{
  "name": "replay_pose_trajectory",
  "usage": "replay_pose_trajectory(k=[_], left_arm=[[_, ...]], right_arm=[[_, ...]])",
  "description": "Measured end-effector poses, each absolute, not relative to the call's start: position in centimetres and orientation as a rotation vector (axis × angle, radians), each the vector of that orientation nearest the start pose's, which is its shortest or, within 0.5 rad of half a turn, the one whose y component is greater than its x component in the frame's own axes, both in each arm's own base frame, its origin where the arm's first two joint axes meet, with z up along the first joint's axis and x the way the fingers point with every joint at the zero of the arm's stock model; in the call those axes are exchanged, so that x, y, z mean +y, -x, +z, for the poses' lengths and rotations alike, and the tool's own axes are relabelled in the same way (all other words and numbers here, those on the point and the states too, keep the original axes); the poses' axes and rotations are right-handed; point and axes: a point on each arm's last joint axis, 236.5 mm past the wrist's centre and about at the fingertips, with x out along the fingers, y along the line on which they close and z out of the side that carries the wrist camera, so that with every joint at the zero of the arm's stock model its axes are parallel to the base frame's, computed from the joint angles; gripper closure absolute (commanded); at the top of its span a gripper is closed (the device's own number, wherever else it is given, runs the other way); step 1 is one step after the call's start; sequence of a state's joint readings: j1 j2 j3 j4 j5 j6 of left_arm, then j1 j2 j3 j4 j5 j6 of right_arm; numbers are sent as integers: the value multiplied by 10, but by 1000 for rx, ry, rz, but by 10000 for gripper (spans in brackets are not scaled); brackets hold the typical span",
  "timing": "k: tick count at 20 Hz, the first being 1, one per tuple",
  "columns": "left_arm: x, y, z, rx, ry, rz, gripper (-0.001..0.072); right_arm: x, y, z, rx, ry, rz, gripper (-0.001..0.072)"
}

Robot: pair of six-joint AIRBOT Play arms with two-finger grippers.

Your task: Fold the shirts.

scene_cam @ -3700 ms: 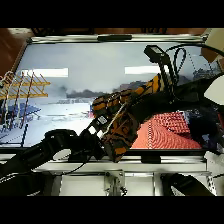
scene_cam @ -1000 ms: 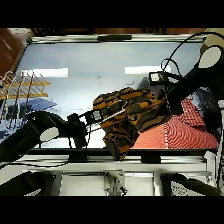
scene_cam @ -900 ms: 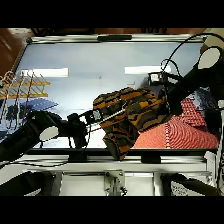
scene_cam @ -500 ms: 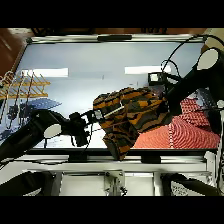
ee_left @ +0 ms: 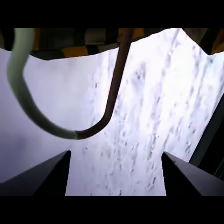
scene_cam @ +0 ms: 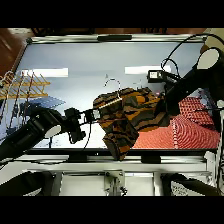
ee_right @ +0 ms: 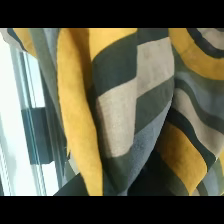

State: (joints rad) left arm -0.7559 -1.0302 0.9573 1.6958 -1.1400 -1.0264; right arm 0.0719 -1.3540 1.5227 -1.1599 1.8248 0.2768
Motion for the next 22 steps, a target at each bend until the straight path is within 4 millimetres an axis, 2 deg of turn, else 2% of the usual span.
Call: replay_pose_trajectory(k=[4,6,11,13,15,17,18,19,20,22], left_arm=[[-183,-266,33,975,-1014,-825,-13],[-175,-262,32,1021,-962,-816,-13],[-189,-239,34,1110,-704,-868,-13],[-187,-242,47,1097,-582,-837,-13],[-174,-259,71,1034,-455,-748,-13],[-145,-279,97,969,-289,-598,140],[-129,-284,103,960,-201,-521,158],[-117,-286,104,966,-99,-452,158],[-112,-284,99,987,0,-413,158],[-123,-274,78,1050,210,-403,158]], right_arm=[[117,-298,100,1083,741,1394,669],[118,-297,102,1084,731,1396,668],[119,-297,103,1106,696,1369,668],[120,-298,103,1120,675,1345,669],[119,-298,103,1139,652,1320,668],[119,-302,104,1149,628,1279,668],[118,-303,104,1157,620,1258,668],[117,-303,104,1173,609,1236,668],[115,-304,104,1187,597,1213,668],[114,-306,104,1206,573,1167,668]])
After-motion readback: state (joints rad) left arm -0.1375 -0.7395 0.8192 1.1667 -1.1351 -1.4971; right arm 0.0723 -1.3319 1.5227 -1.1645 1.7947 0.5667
